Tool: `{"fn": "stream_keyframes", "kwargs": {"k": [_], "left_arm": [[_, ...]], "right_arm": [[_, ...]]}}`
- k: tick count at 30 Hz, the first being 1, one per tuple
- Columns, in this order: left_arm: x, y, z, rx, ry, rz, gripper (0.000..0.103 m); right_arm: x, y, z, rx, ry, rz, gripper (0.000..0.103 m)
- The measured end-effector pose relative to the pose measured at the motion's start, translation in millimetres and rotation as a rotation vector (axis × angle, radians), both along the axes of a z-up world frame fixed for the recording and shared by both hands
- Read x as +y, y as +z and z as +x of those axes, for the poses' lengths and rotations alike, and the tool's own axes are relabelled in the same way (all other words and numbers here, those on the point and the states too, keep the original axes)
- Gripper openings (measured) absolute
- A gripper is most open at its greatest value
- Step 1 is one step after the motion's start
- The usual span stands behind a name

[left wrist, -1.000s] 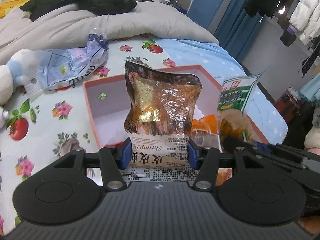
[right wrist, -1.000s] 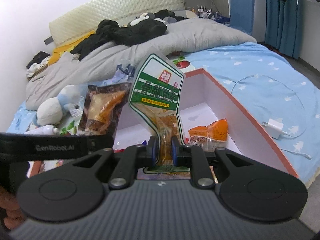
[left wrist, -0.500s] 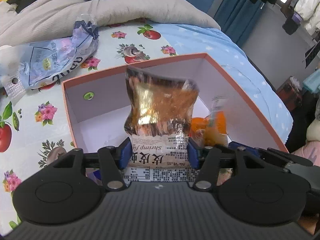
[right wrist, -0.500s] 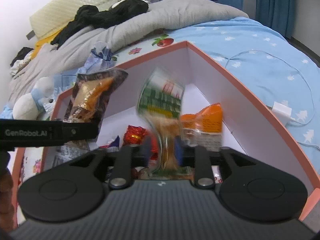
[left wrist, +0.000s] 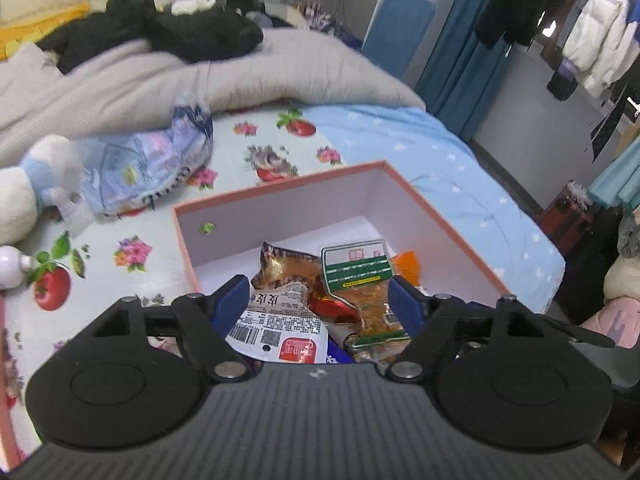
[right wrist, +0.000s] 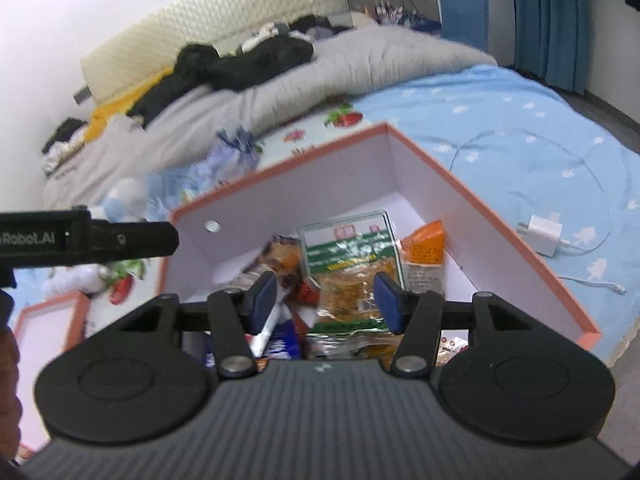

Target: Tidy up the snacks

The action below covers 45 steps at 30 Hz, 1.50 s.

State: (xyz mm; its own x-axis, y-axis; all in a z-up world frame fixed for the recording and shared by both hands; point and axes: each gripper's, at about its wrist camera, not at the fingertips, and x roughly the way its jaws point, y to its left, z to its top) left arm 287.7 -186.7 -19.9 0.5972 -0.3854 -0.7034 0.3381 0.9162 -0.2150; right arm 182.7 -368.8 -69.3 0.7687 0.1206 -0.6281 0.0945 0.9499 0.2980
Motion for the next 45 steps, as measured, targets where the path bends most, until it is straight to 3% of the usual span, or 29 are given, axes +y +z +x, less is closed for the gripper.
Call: {"fn": "stream_keyframes", "kwargs": {"k": [9,16,26,37,45], "left_arm": [[25.4,57.8,-69.8,-0.081,0.017,-0.058,0.08],[41.8,86.7,-124.7,-0.15,0.007,-0.078,0.08],[76.4,92.3,-189.4,-0.162,0.021,-0.081,0.08],[93.0,96.8,-257.0,-0.217,0.03,-0.053,0.08],[104.6,80.0,-287.2,-0.223,0.076,-0.037,0.08]], "right_arm": [[20.0,47.3,-53.2,-0.098,0.049,-0.021,0.056],[25.3,79.2,-94.1,-0.174,0.035,-0.029,0.056],[39.0,93.5,-149.1,-0.223,-0.005,-0.048,0.056],[52.3,86.0,-189.8,-0.24,-0.003,-0.089,0.056],[64.5,71.0,-202.1,-0.232,0.039,-0.105,0.056]]}}
